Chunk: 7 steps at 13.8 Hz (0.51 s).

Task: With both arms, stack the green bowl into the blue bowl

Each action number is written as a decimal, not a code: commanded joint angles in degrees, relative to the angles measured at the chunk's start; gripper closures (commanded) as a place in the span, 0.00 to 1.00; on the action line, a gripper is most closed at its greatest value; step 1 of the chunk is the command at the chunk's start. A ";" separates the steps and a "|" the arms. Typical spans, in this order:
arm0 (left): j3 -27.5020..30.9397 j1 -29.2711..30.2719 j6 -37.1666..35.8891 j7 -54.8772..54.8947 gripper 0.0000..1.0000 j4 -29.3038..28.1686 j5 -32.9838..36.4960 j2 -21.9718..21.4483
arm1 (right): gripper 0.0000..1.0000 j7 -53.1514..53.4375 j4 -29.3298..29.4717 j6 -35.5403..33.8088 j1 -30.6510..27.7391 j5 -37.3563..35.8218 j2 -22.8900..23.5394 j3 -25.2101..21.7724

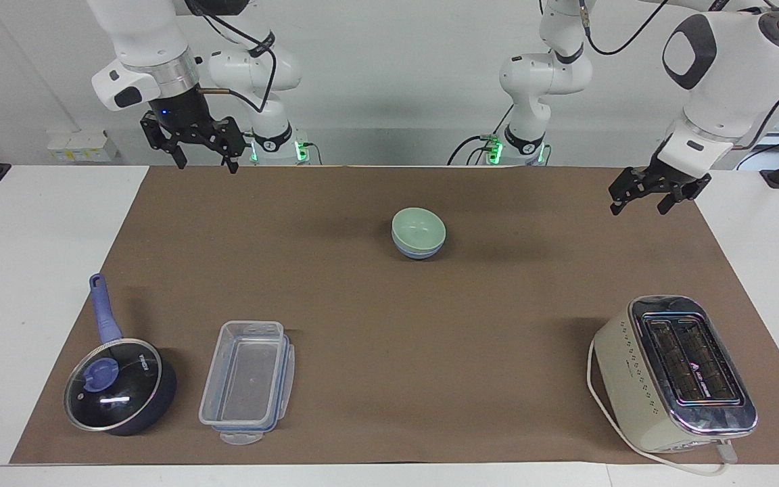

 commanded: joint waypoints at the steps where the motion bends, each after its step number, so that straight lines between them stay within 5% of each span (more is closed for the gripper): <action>1: -0.45 0.64 -1.35 0.54 0.00 1.41 0.94 0.68 | 0.00 0.08 1.69 -1.42 -0.51 -0.94 0.95 0.38; 7: -0.45 0.64 -1.35 0.54 0.00 1.41 0.94 0.68 | 0.00 0.61 1.78 -1.60 0.11 -1.91 1.03 0.47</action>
